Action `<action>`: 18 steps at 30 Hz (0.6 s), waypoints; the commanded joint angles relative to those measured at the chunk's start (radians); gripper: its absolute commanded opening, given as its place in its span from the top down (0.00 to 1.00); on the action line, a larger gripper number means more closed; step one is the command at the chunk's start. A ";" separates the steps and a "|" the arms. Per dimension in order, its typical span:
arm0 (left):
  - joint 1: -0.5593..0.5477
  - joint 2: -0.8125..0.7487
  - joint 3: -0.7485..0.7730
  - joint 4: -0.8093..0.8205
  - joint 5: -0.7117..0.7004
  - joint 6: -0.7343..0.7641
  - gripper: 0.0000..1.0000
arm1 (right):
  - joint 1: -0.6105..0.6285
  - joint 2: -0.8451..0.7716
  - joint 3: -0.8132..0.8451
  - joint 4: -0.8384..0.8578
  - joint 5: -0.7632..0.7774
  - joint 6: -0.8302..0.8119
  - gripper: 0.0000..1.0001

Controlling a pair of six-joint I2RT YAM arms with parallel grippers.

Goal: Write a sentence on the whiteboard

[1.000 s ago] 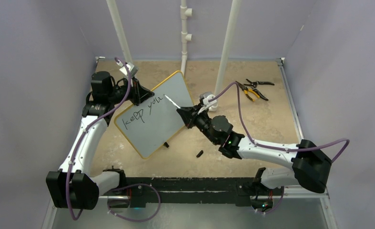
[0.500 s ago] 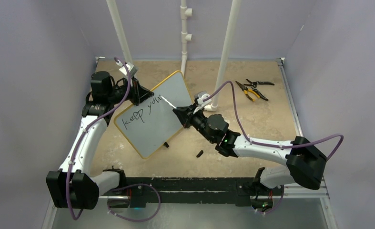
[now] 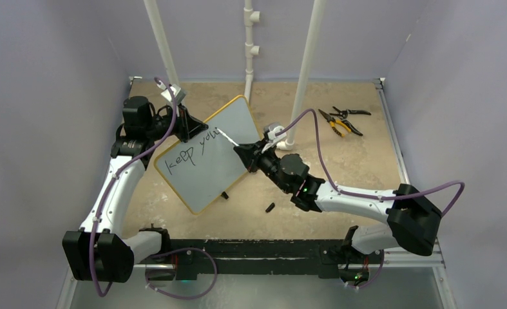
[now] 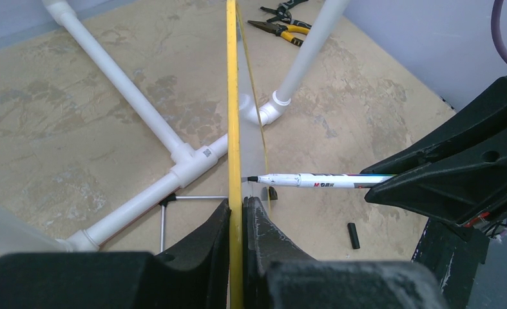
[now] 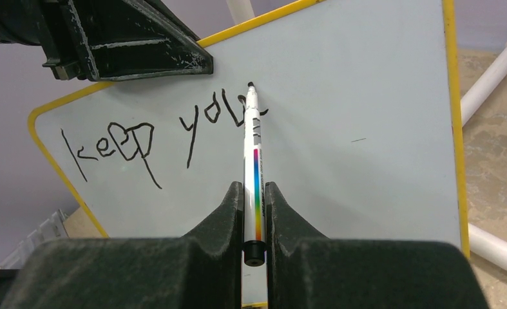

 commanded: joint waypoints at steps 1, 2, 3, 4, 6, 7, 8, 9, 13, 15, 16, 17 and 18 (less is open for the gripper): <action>0.000 0.003 -0.012 0.019 0.053 0.018 1.00 | -0.011 -0.013 -0.015 -0.032 0.024 0.031 1.00; 0.000 0.002 -0.011 0.019 0.053 0.018 1.00 | -0.011 -0.015 -0.022 -0.034 0.026 0.038 1.00; 0.000 0.003 -0.012 0.019 0.054 0.017 1.00 | -0.011 -0.018 -0.031 -0.038 0.026 0.046 1.00; 0.000 0.003 -0.011 0.019 0.054 0.017 1.00 | -0.011 -0.021 -0.037 -0.041 0.025 0.051 1.00; 0.001 0.002 -0.011 0.020 0.054 0.017 1.00 | -0.011 -0.027 -0.049 -0.048 0.026 0.063 1.00; 0.001 0.002 -0.012 0.021 0.055 0.017 1.00 | -0.011 -0.030 -0.052 -0.050 0.027 0.069 1.00; 0.001 0.002 -0.011 0.021 0.056 0.018 1.00 | -0.011 -0.033 -0.058 -0.049 0.030 0.074 1.00; 0.002 0.002 -0.012 0.021 0.056 0.018 1.00 | -0.011 -0.034 -0.061 -0.048 0.030 0.075 1.00; 0.001 0.002 -0.011 0.020 0.056 0.017 1.00 | -0.011 -0.036 -0.067 -0.039 0.035 0.075 1.00; 0.002 0.002 -0.011 0.020 0.056 0.017 1.00 | -0.011 -0.043 -0.069 -0.027 0.035 0.075 1.00; 0.002 0.001 -0.011 0.021 0.057 0.017 1.00 | -0.011 -0.047 -0.072 -0.017 0.035 0.072 1.00; 0.002 0.001 -0.012 0.021 0.057 0.015 1.00 | -0.011 -0.050 -0.074 -0.006 0.034 0.070 1.00; 0.001 0.001 -0.011 0.022 0.057 0.016 1.00 | -0.011 -0.051 -0.076 0.008 0.034 0.066 1.00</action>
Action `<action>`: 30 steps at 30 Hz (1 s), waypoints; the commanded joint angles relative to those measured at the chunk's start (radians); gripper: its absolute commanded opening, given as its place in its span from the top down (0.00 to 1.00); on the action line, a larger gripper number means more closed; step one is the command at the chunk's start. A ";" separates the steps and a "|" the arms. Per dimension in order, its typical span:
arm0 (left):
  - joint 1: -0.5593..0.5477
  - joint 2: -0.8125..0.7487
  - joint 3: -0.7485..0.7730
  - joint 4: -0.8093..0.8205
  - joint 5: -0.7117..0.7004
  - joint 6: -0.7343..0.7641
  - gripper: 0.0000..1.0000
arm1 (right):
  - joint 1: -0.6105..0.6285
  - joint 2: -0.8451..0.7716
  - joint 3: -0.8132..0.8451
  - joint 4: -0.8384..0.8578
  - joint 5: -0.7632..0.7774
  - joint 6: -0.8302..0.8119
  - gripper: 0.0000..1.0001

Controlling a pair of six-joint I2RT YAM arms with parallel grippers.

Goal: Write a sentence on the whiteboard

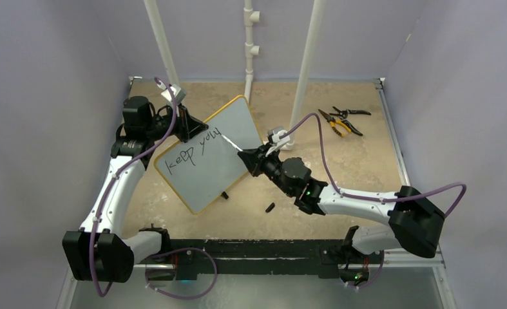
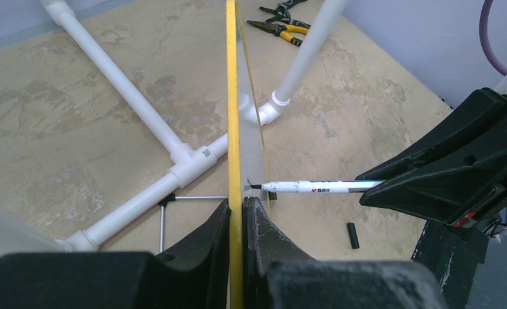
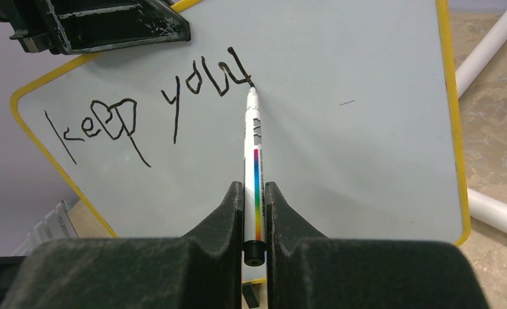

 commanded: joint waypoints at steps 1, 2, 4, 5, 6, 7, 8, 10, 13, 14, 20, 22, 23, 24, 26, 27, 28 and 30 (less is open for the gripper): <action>0.001 0.002 -0.013 0.022 0.056 0.015 1.00 | -0.006 -0.026 -0.014 0.034 0.029 -0.007 1.00; 0.001 0.002 -0.013 0.022 0.056 0.015 1.00 | -0.006 -0.024 -0.012 0.045 0.026 -0.012 1.00; 0.001 0.003 -0.013 0.022 0.058 0.015 1.00 | -0.006 -0.017 -0.007 0.071 0.021 -0.021 1.00; 0.001 0.002 -0.013 0.022 0.058 0.015 1.00 | -0.006 -0.014 -0.005 0.084 0.018 -0.025 1.00; 0.001 0.002 -0.013 0.023 0.058 0.015 1.00 | -0.006 -0.011 -0.003 0.093 0.018 -0.029 1.00; 0.001 0.003 -0.013 0.024 0.058 0.015 1.00 | -0.006 -0.006 0.002 0.098 0.018 -0.032 1.00; 0.001 0.002 -0.013 0.024 0.058 0.015 1.00 | -0.006 -0.004 0.007 0.103 0.018 -0.034 1.00; 0.000 0.004 -0.012 0.024 0.058 0.015 1.00 | -0.006 -0.002 0.010 0.117 0.016 -0.040 1.00; 0.001 0.004 -0.012 0.024 0.058 0.015 1.00 | -0.006 0.008 0.022 0.112 0.001 -0.048 1.00; 0.001 0.005 -0.013 0.024 0.058 0.014 1.00 | -0.006 0.011 0.024 0.112 -0.003 -0.050 1.00; 0.001 0.007 -0.013 0.024 0.058 0.014 1.00 | -0.006 0.031 0.039 0.107 -0.020 -0.056 1.00; 0.001 0.007 -0.013 0.023 0.058 0.015 1.00 | -0.006 0.033 0.039 0.105 -0.017 -0.054 1.00; 0.001 0.007 -0.013 0.025 0.058 0.015 1.00 | -0.006 0.035 0.039 0.107 -0.015 -0.054 1.00; 0.001 0.008 -0.012 0.024 0.058 0.015 1.00 | -0.006 0.037 0.037 0.109 -0.012 -0.053 1.00; 0.001 0.007 -0.012 0.024 0.058 0.015 1.00 | -0.006 0.037 0.037 0.116 -0.003 -0.047 1.00; 0.001 0.008 -0.013 0.024 0.058 0.014 1.00 | -0.006 0.038 0.036 0.123 -0.001 -0.047 1.00; 0.001 0.008 -0.012 0.025 0.058 0.015 1.00 | -0.006 0.038 0.037 0.129 -0.001 -0.046 1.00; 0.001 0.008 -0.013 0.025 0.058 0.015 1.00 | -0.006 0.041 0.041 0.134 0.008 -0.046 1.00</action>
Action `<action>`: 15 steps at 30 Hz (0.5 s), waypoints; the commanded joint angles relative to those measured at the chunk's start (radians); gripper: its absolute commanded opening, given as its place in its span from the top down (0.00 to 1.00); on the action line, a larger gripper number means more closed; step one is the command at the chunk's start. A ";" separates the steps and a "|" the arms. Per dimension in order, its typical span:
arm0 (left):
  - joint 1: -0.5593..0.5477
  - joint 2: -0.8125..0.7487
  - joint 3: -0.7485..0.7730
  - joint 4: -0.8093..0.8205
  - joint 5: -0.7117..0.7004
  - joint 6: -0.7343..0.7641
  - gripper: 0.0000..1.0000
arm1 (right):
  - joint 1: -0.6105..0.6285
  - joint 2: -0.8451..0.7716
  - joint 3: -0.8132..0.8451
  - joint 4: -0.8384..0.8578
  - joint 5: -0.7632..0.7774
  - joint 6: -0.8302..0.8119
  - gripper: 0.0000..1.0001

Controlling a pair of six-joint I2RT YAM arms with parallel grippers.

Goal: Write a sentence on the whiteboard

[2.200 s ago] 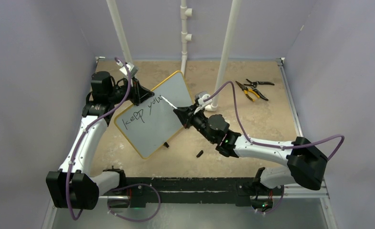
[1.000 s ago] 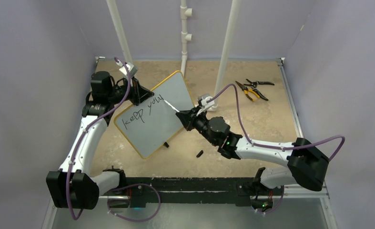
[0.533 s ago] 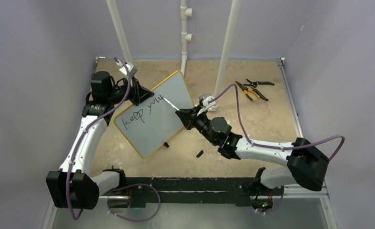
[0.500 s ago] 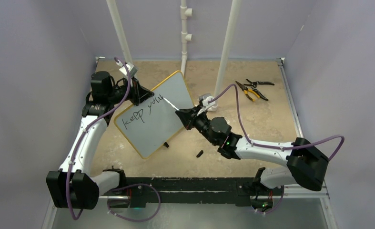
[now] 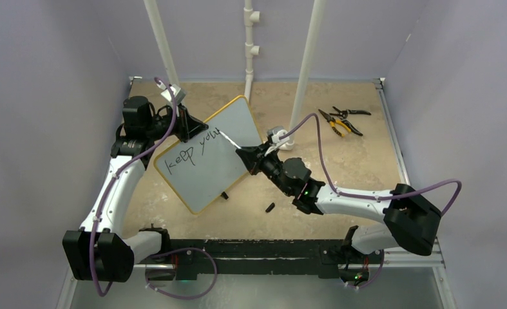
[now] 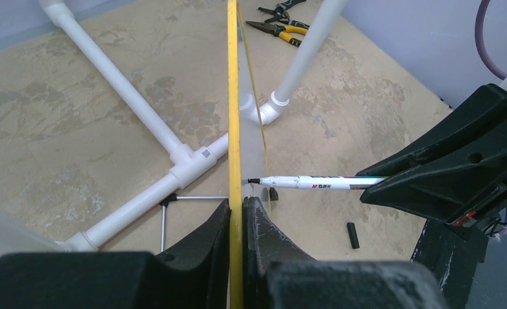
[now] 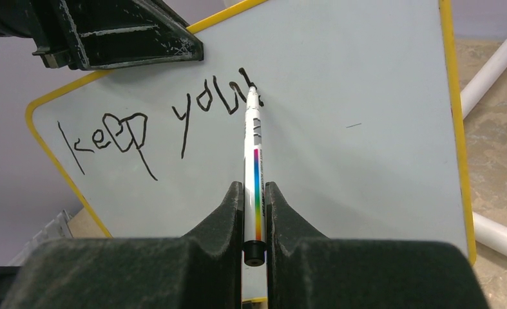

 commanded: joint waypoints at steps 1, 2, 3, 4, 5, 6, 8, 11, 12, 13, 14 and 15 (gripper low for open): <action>0.000 0.006 -0.011 0.019 0.049 0.014 1.00 | -0.006 0.016 0.045 0.049 0.019 -0.012 1.00; 0.000 0.006 -0.011 0.019 0.049 0.014 1.00 | -0.006 0.019 0.047 0.053 0.025 -0.011 1.00; 0.000 0.005 -0.010 0.019 0.049 0.014 1.00 | -0.006 0.021 0.049 0.054 0.031 -0.012 1.00; 0.000 0.005 -0.012 0.018 0.049 0.015 1.00 | -0.006 0.025 0.054 0.054 0.035 -0.012 1.00; 0.000 0.005 -0.012 0.019 0.049 0.014 1.00 | -0.006 0.029 0.057 0.053 0.041 -0.012 1.00; 0.000 0.005 -0.011 0.019 0.049 0.015 1.00 | -0.006 0.032 0.059 0.051 0.045 -0.010 1.00; 0.000 0.005 -0.012 0.019 0.049 0.014 1.00 | -0.006 0.038 0.066 0.045 0.060 -0.005 1.00; 0.000 0.005 -0.012 0.019 0.049 0.015 1.00 | -0.007 0.040 0.069 0.039 0.074 0.001 1.00; 0.000 0.005 -0.013 0.019 0.049 0.015 1.00 | -0.007 0.038 0.067 0.036 0.078 0.003 1.00; 0.000 0.005 -0.013 0.019 0.049 0.015 1.00 | -0.007 0.036 0.066 0.035 0.080 0.005 1.00; 0.000 0.005 -0.013 0.019 0.049 0.015 1.00 | -0.007 0.034 0.063 0.033 0.084 0.006 1.00; 0.000 0.005 -0.012 0.019 0.049 0.015 1.00 | -0.007 0.031 0.061 0.031 0.088 0.009 1.00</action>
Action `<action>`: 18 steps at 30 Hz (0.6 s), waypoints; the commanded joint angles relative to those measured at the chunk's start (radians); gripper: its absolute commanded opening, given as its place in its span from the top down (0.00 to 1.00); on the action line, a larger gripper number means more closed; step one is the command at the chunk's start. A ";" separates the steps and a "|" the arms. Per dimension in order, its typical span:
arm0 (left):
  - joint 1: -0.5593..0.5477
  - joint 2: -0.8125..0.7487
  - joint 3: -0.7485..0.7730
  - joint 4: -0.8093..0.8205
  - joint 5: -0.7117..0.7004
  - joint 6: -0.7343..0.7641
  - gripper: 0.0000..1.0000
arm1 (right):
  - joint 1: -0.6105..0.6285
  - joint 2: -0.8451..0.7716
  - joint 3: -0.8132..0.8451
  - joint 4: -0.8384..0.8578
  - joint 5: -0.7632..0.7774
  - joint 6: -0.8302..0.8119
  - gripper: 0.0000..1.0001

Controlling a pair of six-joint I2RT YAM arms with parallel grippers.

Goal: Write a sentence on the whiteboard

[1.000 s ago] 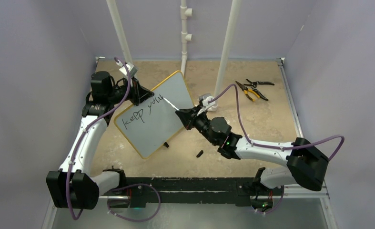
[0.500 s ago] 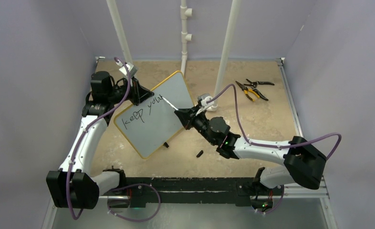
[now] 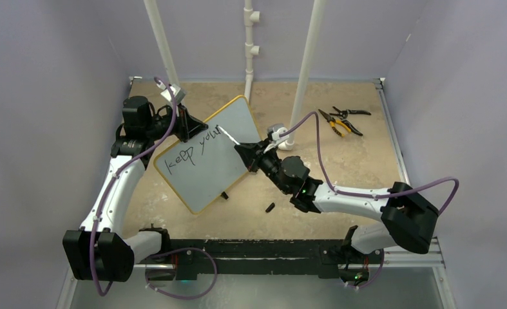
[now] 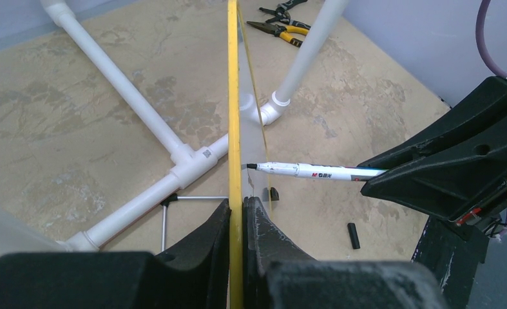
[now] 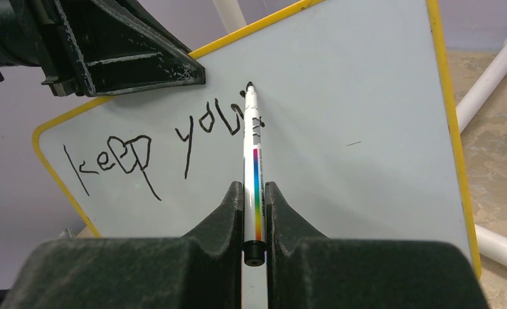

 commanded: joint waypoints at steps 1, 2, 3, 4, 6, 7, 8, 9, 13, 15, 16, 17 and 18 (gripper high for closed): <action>-0.003 0.004 -0.013 0.017 0.048 0.014 1.00 | -0.008 0.001 0.029 -0.003 0.061 0.005 1.00; -0.003 0.003 -0.012 0.017 0.048 0.014 1.00 | -0.009 -0.001 0.027 -0.004 0.061 0.007 1.00; -0.002 0.003 -0.012 0.016 0.049 0.014 1.00 | -0.009 -0.003 0.025 -0.006 0.062 0.008 1.00; -0.002 0.003 -0.013 0.017 0.050 0.014 1.00 | -0.009 -0.005 0.022 -0.006 0.062 0.010 1.00; -0.002 0.001 -0.013 0.017 0.050 0.013 1.00 | -0.009 -0.007 0.019 -0.009 0.065 0.015 1.00; -0.003 0.001 -0.013 0.017 0.050 0.013 1.00 | -0.009 -0.010 0.017 -0.009 0.065 0.017 1.00; -0.003 0.001 -0.013 0.017 0.050 0.013 1.00 | -0.009 -0.012 0.015 -0.009 0.067 0.019 1.00; -0.003 0.001 -0.013 0.016 0.050 0.014 1.00 | -0.009 -0.015 0.012 -0.007 0.067 0.019 1.00; -0.002 0.001 -0.013 0.017 0.048 0.012 1.00 | -0.009 -0.037 0.005 -0.004 0.073 0.019 1.00; -0.002 -0.001 -0.012 0.019 0.049 0.011 1.00 | -0.009 -0.054 -0.003 0.000 0.072 0.020 1.00; -0.003 -0.003 -0.010 0.023 0.048 0.008 1.00 | -0.009 -0.065 -0.012 0.005 0.068 0.021 1.00; -0.002 -0.004 -0.009 0.027 0.049 0.005 1.00 | -0.009 -0.078 -0.021 0.017 0.058 0.019 1.00; -0.003 -0.005 -0.005 0.029 0.049 0.002 1.00 | -0.009 -0.094 -0.033 0.035 0.041 0.012 1.00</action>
